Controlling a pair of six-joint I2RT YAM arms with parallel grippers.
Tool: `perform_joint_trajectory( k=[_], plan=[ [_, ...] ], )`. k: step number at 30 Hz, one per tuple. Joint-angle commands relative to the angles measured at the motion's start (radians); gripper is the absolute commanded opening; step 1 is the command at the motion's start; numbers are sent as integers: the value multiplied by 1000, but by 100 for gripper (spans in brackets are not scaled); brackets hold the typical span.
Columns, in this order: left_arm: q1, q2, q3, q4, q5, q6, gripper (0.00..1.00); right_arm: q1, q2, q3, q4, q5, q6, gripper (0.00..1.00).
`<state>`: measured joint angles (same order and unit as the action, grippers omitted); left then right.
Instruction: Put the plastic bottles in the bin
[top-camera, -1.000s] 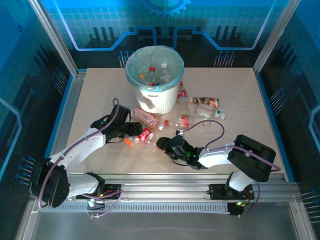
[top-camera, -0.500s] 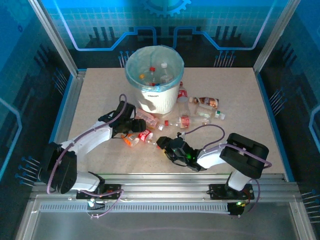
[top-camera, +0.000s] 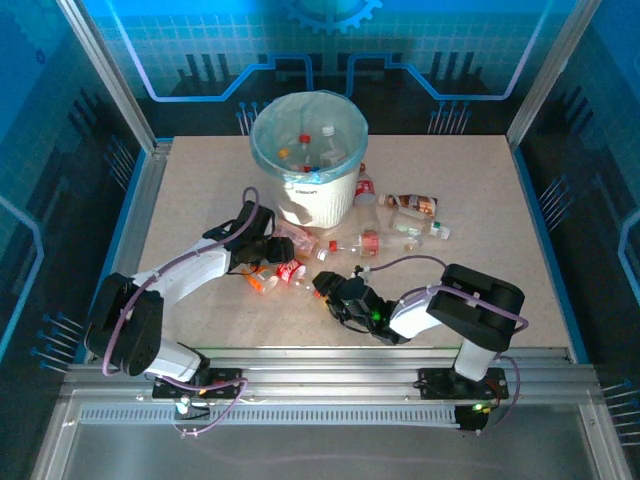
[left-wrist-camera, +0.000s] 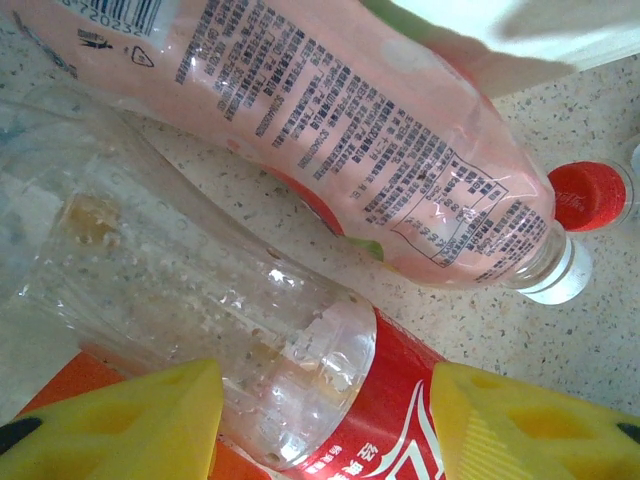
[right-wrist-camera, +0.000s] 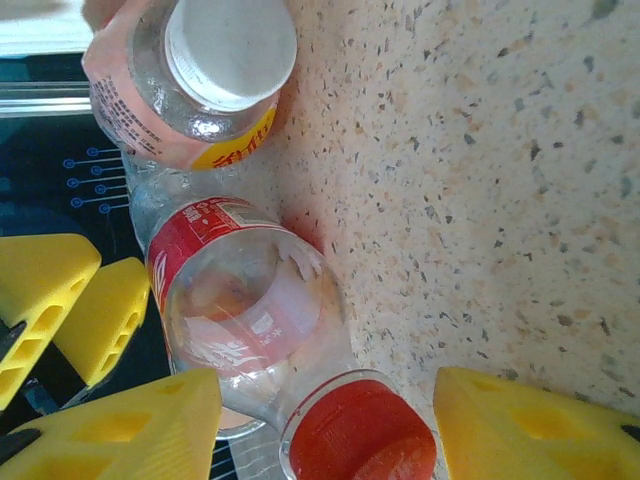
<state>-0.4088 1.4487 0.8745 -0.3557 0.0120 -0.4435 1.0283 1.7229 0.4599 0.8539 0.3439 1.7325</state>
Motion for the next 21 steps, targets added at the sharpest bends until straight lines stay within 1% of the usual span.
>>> perform_joint_trajectory(
  k=[1,3,7,13,17,21],
  plan=[
    [4,14,-13,19,-5,-6,58,24,40,33,-28,62,59,60],
    [4,19,-17,22,-1,-7,58,27,43,39,-29,70,79,60],
    [5,26,-19,21,-3,-15,58,30,73,63,-18,47,130,62],
    [5,33,-29,29,-4,-24,59,62,158,76,71,59,213,62],
    [4,45,-33,32,5,-30,58,73,183,80,66,83,236,57],
    [5,45,-47,42,10,-41,58,81,198,70,91,117,267,49]
  ],
)
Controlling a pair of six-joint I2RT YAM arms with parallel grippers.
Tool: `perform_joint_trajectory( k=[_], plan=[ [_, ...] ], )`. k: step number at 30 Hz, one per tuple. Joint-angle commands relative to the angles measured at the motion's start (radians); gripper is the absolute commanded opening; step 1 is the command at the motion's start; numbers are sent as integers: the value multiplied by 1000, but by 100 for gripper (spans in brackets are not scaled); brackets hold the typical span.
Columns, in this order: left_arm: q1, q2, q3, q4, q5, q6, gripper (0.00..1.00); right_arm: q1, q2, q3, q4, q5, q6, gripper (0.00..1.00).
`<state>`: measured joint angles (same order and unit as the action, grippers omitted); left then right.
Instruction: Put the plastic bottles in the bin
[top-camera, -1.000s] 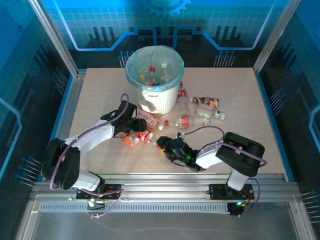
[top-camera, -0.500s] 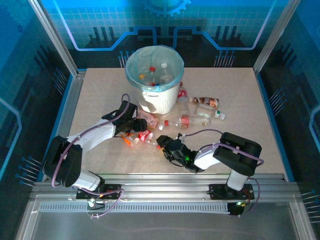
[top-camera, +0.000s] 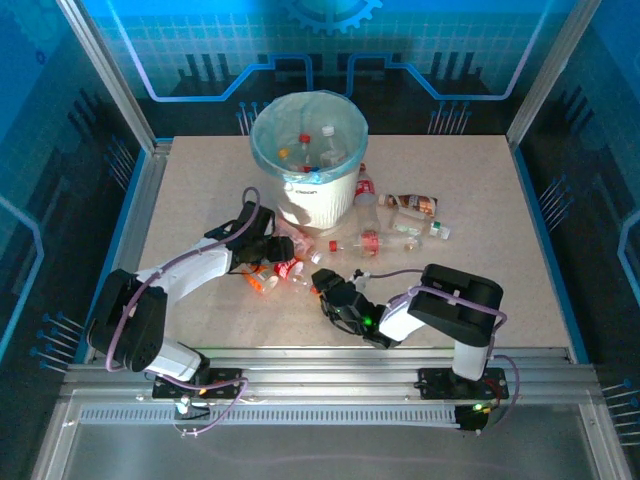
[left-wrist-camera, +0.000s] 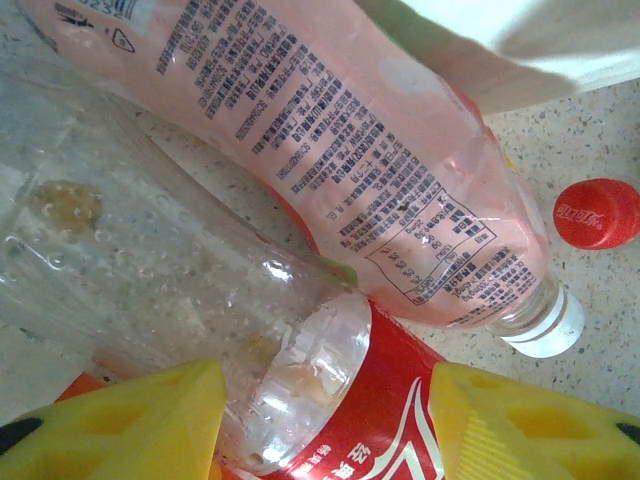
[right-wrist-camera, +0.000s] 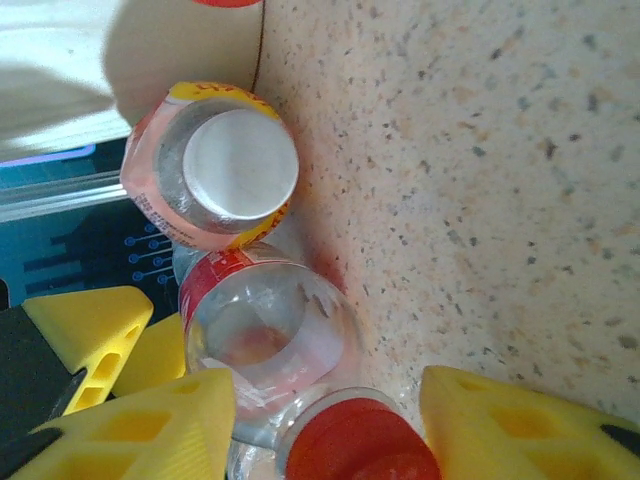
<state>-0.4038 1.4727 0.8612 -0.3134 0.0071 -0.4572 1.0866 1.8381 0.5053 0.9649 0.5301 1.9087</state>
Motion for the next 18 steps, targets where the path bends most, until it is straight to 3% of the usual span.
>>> perform_joint_trajectory(
  k=[1,8,18],
  plan=[
    [0,21,-36,2,16,-29,58,22,81,25,-23,-66,90,48],
    [-1,-9,-20,-12,21,-35,58,27,21,11,-87,-25,76,35],
    [-6,-191,74,-97,-32,12,58,33,-252,-7,-371,25,-94,17]
  ],
)
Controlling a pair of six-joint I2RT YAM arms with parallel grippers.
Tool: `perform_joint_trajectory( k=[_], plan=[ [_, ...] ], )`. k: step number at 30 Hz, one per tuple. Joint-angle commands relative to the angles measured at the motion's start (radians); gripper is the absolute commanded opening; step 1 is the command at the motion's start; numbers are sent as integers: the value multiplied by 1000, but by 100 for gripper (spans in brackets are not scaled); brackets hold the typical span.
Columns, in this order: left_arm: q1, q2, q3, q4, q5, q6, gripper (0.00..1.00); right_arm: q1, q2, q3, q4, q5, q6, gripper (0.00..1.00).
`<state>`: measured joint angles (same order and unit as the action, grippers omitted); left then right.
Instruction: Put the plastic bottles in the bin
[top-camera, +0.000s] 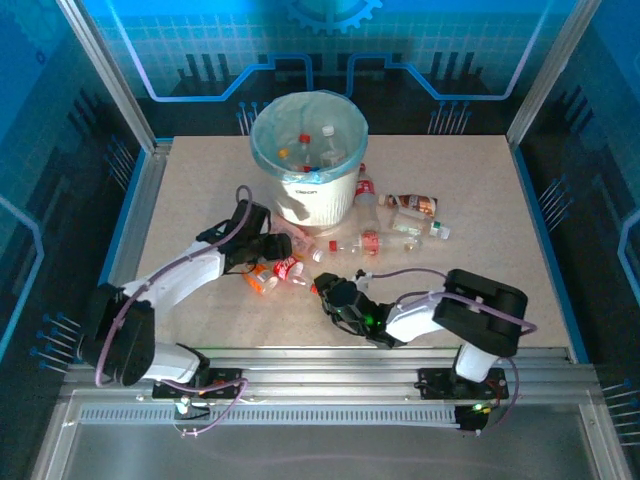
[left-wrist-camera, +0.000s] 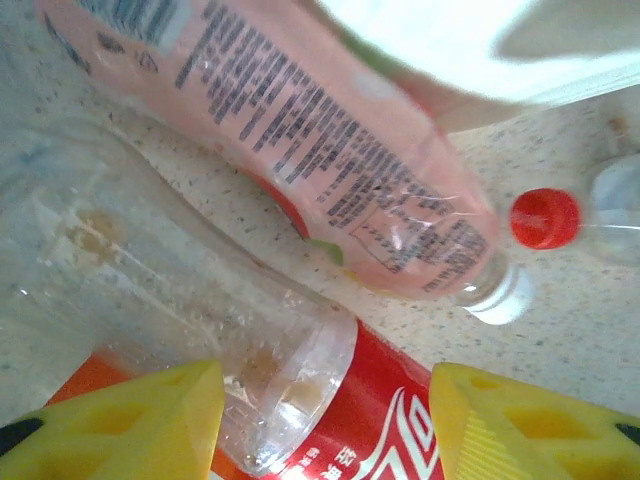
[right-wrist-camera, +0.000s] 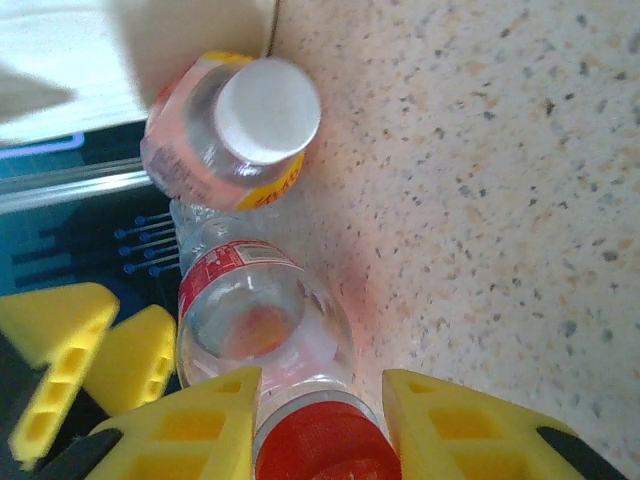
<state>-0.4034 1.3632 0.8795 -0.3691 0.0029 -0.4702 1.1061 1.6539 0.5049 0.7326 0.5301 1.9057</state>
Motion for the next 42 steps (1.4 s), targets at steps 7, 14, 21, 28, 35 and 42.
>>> perform_joint_trajectory(
  k=[7,14,21,28,35,42],
  plan=[
    [-107,-255,76,-47,-227,293,60,14,-328,3,-413,39,-271,8],
    [-239,-375,54,-25,-230,732,65,-4,-648,78,-810,131,-556,0],
    [-427,-449,43,-176,-111,1270,81,-28,-868,257,-1161,49,-861,0],
    [-512,-389,24,-155,-57,1383,91,-37,-899,464,-1416,-40,-999,0],
    [-571,-270,61,-45,-130,1366,86,-35,-871,517,-1420,-107,-1030,0],
    [-586,-231,64,105,-200,1316,82,-34,-845,524,-1412,-123,-1043,0]
  ],
)
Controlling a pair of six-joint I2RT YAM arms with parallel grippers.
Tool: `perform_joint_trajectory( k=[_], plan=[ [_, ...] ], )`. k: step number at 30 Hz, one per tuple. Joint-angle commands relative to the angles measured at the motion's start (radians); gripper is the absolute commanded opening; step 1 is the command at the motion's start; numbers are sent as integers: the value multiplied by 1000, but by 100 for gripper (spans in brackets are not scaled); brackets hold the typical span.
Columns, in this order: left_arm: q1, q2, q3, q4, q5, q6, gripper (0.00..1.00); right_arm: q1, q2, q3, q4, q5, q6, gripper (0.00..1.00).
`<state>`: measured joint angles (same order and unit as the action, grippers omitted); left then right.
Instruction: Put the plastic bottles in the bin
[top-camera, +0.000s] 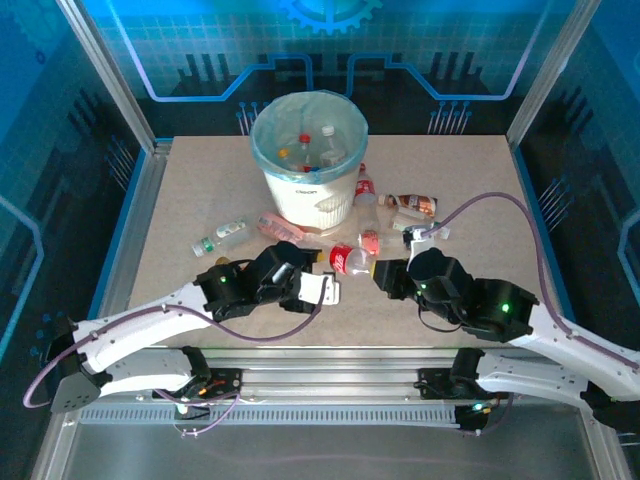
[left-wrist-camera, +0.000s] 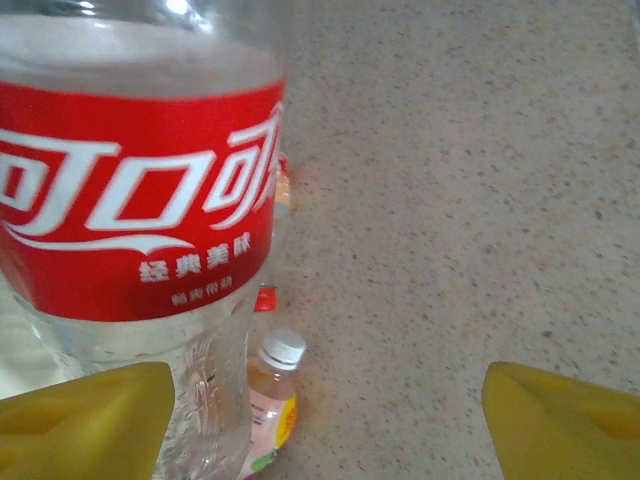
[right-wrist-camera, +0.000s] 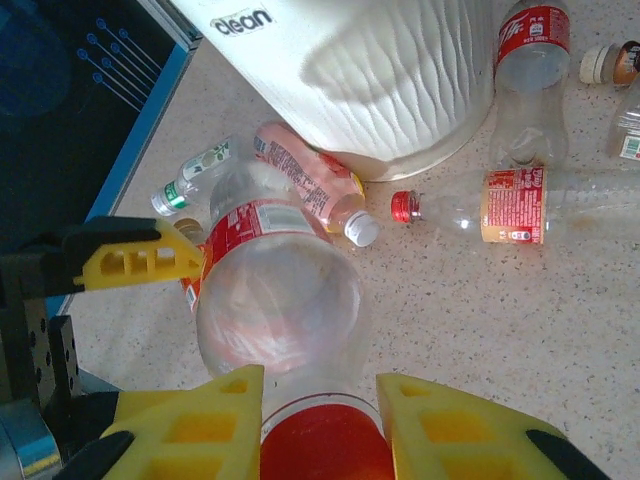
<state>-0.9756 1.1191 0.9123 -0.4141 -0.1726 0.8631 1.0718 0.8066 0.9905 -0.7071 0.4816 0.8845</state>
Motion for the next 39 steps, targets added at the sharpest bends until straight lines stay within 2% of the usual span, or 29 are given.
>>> perform_joint_trajectory(
  k=[1,8,14,23,27,30,32,36,39],
  plan=[
    [-14,12,31,158,-35,-21,83,0,-1,38,19,-67,-21,0],
    [-12,-63,-20,153,36,-11,84,-4,-33,16,-43,-3,3,0],
    [-12,-136,-75,177,99,5,85,-13,-50,11,-57,-4,5,0],
    [-13,-2,1,201,79,-16,85,-13,0,58,-34,-102,-29,0],
    [-15,29,13,221,98,-6,80,-10,13,74,-10,-132,-37,0],
    [-15,40,16,229,88,5,71,-9,18,88,-10,-135,-43,0],
    [-14,45,16,233,80,15,71,-9,20,95,-11,-132,-47,0],
    [-14,56,17,243,63,26,77,-9,27,110,-11,-131,-57,0],
    [-14,64,34,244,51,22,70,-9,34,125,-14,-130,-67,0]
  ],
)
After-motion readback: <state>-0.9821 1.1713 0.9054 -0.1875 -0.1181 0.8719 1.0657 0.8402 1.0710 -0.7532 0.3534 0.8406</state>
